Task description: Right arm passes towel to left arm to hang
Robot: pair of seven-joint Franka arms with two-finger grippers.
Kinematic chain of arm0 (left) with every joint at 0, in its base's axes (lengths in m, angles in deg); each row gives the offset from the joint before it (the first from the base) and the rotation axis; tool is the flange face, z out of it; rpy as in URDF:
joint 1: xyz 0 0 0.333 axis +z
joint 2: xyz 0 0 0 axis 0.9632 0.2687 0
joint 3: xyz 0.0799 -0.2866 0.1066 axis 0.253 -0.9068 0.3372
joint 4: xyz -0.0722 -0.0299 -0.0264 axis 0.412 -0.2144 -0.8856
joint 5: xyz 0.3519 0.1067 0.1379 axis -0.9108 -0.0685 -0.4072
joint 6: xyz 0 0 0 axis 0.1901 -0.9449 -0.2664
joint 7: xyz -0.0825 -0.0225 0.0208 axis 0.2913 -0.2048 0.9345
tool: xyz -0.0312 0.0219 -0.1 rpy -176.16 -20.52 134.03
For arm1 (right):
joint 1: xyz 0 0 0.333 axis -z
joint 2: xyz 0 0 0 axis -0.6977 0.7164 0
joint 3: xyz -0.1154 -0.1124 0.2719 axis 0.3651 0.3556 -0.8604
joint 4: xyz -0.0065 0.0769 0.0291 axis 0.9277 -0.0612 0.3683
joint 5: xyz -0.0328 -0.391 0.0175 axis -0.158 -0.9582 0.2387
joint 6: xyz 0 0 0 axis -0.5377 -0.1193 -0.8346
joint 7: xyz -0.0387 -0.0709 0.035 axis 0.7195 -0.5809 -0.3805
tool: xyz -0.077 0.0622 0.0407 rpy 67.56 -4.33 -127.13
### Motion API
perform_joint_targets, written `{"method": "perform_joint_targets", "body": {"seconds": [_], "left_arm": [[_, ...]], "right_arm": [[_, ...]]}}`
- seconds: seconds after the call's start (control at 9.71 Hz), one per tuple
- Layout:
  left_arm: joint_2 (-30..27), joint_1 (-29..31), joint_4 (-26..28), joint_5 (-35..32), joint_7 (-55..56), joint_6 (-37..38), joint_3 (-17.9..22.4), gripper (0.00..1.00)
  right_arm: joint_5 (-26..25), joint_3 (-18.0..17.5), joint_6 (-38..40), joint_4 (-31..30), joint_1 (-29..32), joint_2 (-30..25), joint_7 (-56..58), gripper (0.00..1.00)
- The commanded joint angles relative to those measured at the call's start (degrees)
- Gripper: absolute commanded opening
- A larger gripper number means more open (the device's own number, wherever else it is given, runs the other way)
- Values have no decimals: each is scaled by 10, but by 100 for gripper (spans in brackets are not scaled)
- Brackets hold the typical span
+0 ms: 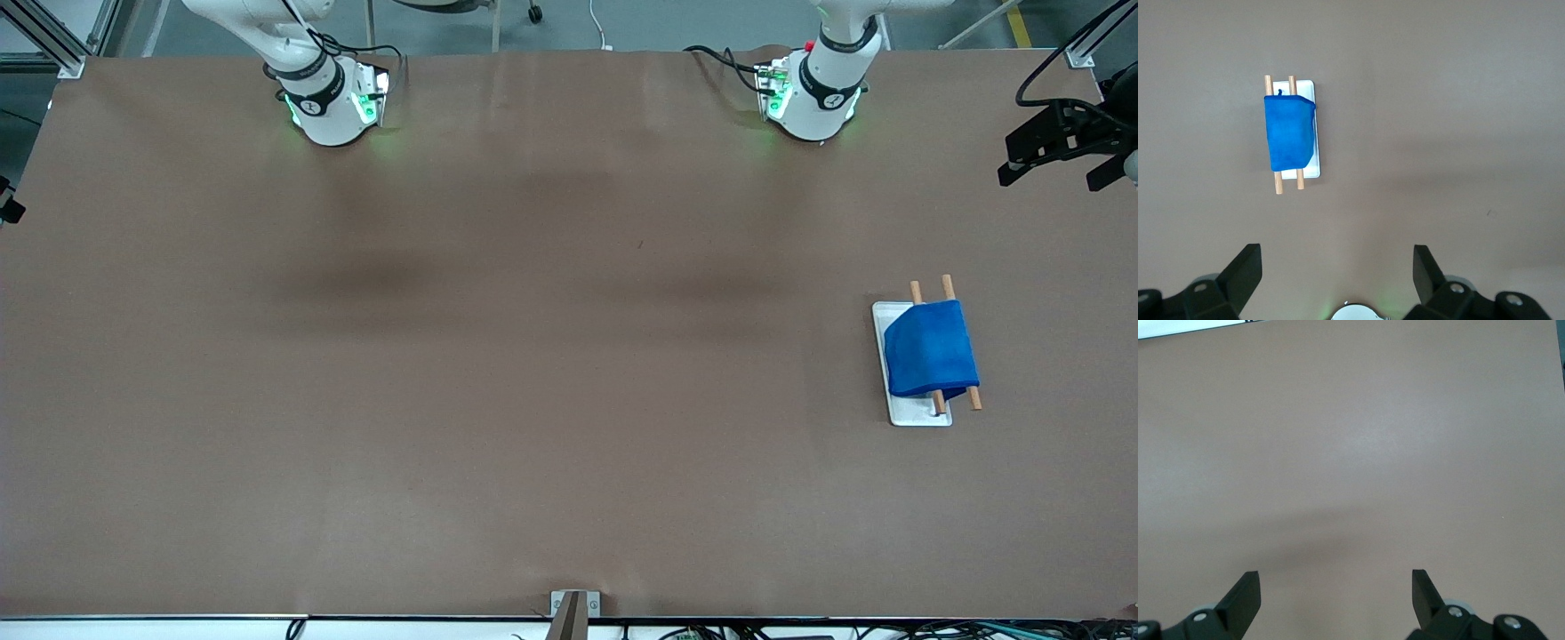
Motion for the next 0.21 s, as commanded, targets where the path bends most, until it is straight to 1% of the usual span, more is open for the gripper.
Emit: {"method": "perform_joint_targets", "body": {"seconds": [0.0,0.1], "left_arm": [[2,0,18,-4,9,1,-2,100],[2,0,18,-4,9,1,-2,100]], "right_arm": [[-1,-4,-6,-10,4,-5,3,100],[-1,-5,-6,-10,4,-5,3,100]]}}
